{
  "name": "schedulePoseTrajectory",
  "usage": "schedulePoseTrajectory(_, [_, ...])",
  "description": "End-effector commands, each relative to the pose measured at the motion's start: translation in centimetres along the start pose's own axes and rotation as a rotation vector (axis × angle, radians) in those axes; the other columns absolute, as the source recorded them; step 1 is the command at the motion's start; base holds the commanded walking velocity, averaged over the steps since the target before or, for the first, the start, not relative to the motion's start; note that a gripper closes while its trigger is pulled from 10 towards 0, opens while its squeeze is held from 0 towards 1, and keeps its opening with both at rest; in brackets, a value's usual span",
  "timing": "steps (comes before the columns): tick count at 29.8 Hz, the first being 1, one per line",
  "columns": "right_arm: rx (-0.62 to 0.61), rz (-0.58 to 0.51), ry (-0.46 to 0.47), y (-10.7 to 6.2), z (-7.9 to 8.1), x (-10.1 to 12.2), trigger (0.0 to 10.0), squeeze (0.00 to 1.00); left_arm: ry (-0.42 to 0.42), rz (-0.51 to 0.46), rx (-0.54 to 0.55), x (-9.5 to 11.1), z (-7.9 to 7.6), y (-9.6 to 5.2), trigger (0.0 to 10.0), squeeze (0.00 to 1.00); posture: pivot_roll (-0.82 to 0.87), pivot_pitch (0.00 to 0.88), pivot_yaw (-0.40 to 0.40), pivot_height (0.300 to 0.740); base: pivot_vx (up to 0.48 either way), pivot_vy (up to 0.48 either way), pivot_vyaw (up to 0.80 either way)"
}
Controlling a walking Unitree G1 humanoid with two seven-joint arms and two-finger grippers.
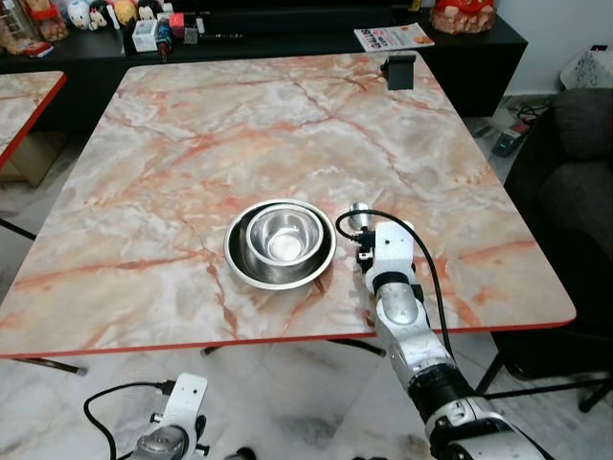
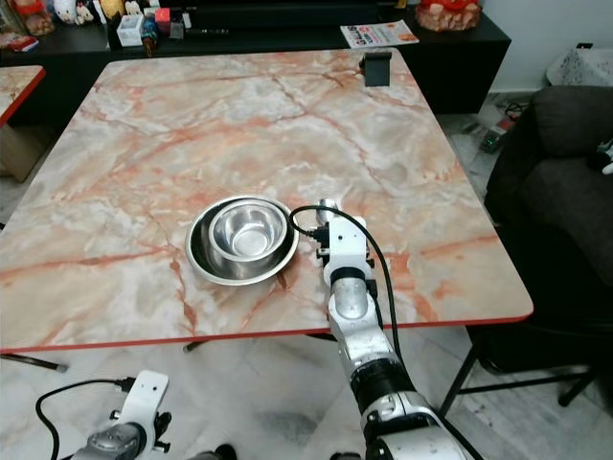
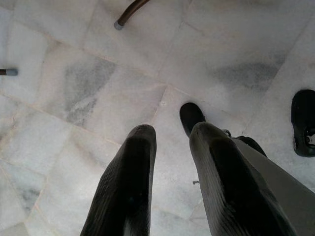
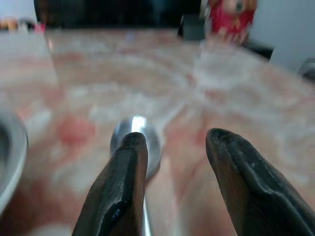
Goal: Setting the table
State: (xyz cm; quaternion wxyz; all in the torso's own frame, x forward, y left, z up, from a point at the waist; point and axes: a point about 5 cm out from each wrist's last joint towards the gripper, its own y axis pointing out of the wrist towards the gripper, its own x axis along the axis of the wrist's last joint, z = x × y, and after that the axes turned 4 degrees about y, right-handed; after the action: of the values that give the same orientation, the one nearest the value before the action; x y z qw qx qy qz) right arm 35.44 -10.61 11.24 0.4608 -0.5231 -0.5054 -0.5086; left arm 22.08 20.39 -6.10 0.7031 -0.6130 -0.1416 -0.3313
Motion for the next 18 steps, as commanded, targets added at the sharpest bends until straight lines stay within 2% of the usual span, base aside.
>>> schedulePoseTrajectory(1, [-0.011,-0.071,0.013,0.1,0.0,1.1,10.0,0.0,0.015,0.019,-0.002,-0.5,-0.1,-0.1,10.0,0.0,0.0,0.128,0.054,0.74,0.0,0.0,0.0])
schedulePoseTrajectory(3, [-0.011,-0.12,0.023,0.2,0.0,1.9,10.0,0.0,0.017,0.018,-0.001,-0.5,-0.1,-0.1,10.0,0.0,0.0,0.128,0.054,0.74,0.0,0.0,0.0])
schedulePoseTrajectory(5, [-0.011,-0.122,0.023,0.2,0.0,2.0,10.0,0.0,0.017,0.018,-0.001,-0.5,-0.1,-0.1,10.0,0.0,0.0,0.128,0.054,0.74,0.0,0.0,0.0])
schedulePoseTrajectory(7, [0.023,-0.224,0.028,0.1,0.5,3.4,10.0,0.0,0.022,0.016,0.001,-0.4,0.0,-0.1,10.0,0.0,0.0,0.121,0.057,0.74,0.0,0.0,0.0])
schedulePoseTrajectory(8, [0.023,-0.224,0.028,0.1,0.5,3.4,10.0,0.0,0.022,0.016,0.001,-0.4,0.0,-0.1,10.0,0.0,0.0,0.121,0.057,0.74,0.0,0.0,0.0])
schedulePoseTrajectory(10, [0.042,-0.293,0.041,0.0,0.8,4.5,10.0,0.0,0.016,0.006,0.009,-0.2,0.0,0.0,10.0,0.0,0.0,0.115,0.054,0.74,0.0,0.0,0.0])
schedulePoseTrajectory(15, [0.045,-0.304,0.043,0.0,0.9,4.7,10.0,0.0,-0.012,0.007,0.017,-0.2,0.1,0.0,10.0,0.0,-0.01,0.101,0.054,0.74,0.0,0.0,0.0])
schedulePoseTrajectory(18, [0.051,-0.316,0.041,0.0,0.8,4.9,10.0,0.0,-0.015,0.007,0.016,-0.3,0.2,-0.1,10.0,0.0,-0.01,0.087,0.051,0.74,0.0,0.38,0.0])
